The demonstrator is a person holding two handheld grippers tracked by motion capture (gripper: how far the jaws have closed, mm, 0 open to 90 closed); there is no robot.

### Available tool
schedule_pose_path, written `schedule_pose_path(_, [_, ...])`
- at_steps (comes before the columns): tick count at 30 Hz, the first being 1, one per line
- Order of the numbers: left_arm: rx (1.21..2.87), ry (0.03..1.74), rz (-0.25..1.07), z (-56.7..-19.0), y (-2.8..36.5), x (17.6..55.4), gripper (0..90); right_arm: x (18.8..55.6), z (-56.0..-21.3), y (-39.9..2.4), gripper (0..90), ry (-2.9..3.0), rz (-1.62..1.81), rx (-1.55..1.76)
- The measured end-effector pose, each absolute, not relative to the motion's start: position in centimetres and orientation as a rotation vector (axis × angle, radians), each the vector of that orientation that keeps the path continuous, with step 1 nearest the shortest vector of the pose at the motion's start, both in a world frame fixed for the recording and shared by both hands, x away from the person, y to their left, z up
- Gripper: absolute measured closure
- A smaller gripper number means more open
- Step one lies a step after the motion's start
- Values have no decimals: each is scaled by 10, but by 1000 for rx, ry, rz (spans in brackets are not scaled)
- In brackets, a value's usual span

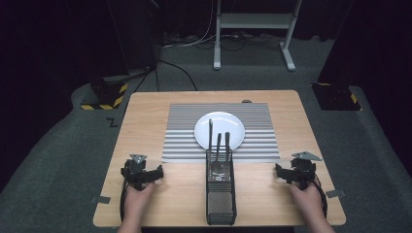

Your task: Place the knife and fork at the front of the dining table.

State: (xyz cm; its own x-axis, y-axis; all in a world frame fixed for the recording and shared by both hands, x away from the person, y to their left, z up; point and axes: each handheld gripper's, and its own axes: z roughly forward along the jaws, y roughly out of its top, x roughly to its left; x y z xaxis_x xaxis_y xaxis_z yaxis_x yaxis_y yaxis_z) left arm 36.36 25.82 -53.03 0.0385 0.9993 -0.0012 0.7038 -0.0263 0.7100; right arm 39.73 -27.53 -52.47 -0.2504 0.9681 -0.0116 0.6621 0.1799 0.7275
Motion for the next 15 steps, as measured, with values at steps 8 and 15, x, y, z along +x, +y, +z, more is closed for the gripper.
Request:
schedule_pose_path(8, [1792, 1712, 713, -530, 258, 362, 16, 394, -525, -278, 96, 1999, 852, 1513])
schedule_pose_path(15, [1802, 1681, 703, -530, 258, 362, 24, 395, -525, -277, 97, 2006, 854, 1504])
